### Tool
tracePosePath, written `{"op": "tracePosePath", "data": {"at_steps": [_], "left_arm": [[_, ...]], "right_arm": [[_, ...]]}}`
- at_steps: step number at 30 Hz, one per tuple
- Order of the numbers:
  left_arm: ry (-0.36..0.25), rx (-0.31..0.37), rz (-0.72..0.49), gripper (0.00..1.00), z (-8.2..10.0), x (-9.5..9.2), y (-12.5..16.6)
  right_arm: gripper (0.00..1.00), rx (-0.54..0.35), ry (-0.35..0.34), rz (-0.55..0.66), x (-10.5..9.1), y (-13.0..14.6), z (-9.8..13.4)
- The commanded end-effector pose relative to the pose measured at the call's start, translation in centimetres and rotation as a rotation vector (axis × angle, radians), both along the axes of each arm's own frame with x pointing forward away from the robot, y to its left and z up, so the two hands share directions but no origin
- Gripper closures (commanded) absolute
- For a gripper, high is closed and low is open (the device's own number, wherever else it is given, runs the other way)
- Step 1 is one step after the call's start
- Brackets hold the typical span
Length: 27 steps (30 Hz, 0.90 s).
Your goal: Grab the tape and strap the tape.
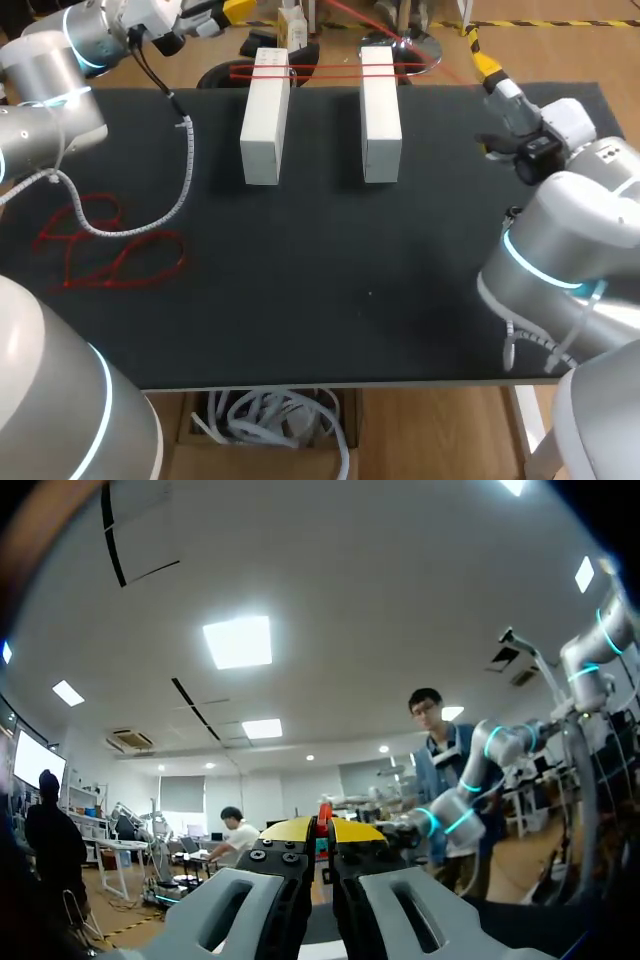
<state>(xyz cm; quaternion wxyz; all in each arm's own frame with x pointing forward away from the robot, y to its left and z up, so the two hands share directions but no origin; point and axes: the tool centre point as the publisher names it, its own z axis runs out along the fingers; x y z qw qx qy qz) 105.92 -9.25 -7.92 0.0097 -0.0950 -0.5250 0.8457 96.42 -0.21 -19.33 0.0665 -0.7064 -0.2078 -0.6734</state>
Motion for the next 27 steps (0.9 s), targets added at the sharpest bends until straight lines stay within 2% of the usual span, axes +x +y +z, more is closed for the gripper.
{"op": "tracePosePath", "data": {"at_steps": [1,10,13,15,27], "left_arm": [[-0.001,-0.002,-0.004,1.0,-0.1,0.2,0.0],[-0.001,-0.002,-0.004,1.0,-0.1,0.2,0.0],[-0.001,-0.002,-0.004,1.0,-0.1,0.2,0.0],[-0.001,-0.002,-0.004,1.0,-0.1,0.2,0.0],[-0.001,-0.002,-0.004,1.0,-0.1,0.2,0.0]], "right_arm": [[0.0,0.031,-0.042,-0.168,0.7,1.4,-0.3],[0.0,0.123,-0.01,-0.166,1.0,3.1,0.1],[0.0,0.142,-0.022,-0.16,0.9,3.4,0.4],[0.0,0.147,-0.046,-0.132,0.9,3.4,0.6],[0.0,0.147,-0.046,-0.132,0.9,3.4,0.6]]}}
